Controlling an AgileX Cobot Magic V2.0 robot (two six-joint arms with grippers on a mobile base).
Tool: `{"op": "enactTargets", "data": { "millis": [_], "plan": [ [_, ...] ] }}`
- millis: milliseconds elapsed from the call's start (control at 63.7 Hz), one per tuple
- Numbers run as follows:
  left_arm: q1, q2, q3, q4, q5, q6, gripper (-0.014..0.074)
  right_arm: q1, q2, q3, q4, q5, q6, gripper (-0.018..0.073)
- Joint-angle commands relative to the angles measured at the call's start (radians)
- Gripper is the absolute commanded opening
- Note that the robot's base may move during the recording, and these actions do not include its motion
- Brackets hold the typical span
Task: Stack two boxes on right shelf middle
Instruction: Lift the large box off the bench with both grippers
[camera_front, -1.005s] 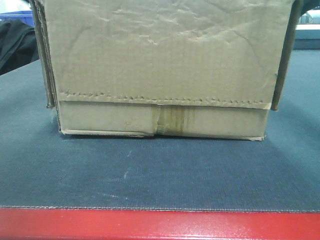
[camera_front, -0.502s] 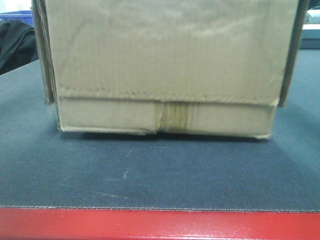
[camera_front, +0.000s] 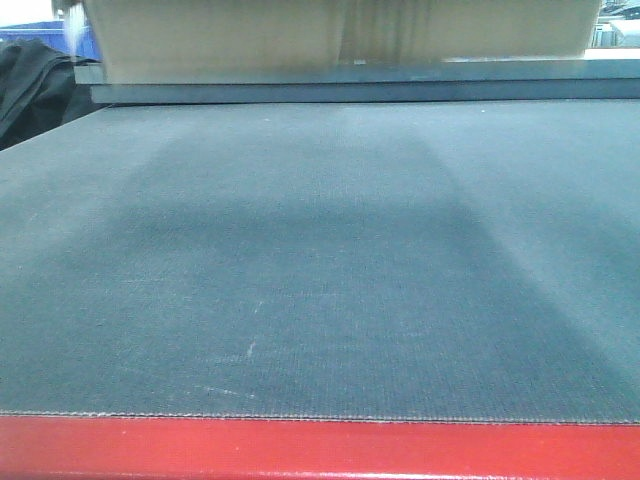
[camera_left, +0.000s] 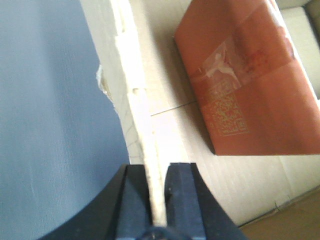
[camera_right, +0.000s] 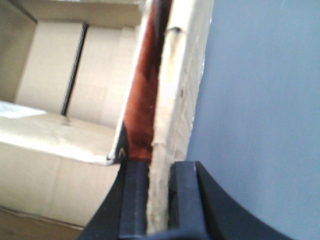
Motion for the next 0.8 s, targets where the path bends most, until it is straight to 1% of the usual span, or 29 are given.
{"op": "enactTargets", "data": {
  "millis": [0, 141, 785],
  "plan": [
    [-0.005, -0.070, -0.011, -0.009, -0.079, 0.010, -0.0111, -0.007, -0.034, -0.090, -0.015, -0.045, -0.015, -0.0153],
    [-0.005, -0.114, -0.011, -0.023, -0.134, 0.010, -0.0111, -0.007, -0.036, -0.159, -0.015, -0.031, -0.015, -0.0153],
    [-0.005, -0.114, -0.011, -0.023, -0.157, 0.010, -0.0111, -0.007, -0.036, -0.159, -0.015, -0.023, -0.015, -0.0153]
  ]
}}
